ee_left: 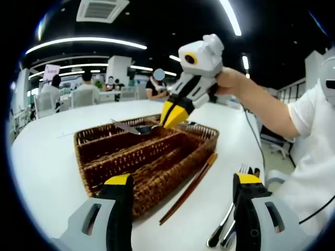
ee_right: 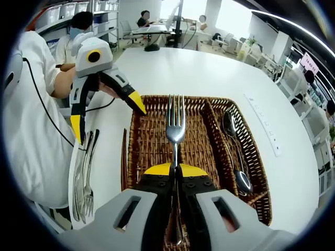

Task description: Arrange the knives, forks, and spoons in their matching storage slots by inserting each utensil handle-first until every utensil is classified and aligned in the correct compartment

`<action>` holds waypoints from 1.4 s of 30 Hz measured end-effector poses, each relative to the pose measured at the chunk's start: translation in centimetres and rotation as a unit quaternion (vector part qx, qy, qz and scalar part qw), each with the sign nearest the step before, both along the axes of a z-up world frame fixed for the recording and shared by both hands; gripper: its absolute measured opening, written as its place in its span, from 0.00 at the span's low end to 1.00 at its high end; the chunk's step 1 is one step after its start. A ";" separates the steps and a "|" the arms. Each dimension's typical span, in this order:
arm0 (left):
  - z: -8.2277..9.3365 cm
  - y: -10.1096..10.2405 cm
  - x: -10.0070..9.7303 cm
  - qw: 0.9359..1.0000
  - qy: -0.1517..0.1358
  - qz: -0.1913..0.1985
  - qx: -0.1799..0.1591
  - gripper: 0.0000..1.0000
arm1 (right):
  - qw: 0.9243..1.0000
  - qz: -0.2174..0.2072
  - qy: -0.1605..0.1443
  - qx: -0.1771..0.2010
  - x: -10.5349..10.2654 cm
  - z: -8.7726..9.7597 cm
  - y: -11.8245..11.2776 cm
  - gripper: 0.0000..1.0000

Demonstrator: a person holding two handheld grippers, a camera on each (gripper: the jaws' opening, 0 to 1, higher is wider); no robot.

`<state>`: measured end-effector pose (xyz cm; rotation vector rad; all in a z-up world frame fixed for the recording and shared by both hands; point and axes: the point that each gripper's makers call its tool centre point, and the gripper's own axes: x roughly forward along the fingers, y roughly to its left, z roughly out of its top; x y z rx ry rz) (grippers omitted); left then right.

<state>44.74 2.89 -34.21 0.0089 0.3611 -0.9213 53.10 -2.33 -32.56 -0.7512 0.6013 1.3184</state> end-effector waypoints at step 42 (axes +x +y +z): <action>0.0 0.8 -0.2 1.000 0.005 0.009 0.001 0.78 | 1.000 0.025 0.003 0.001 4.3 -3.0 2.0 0.02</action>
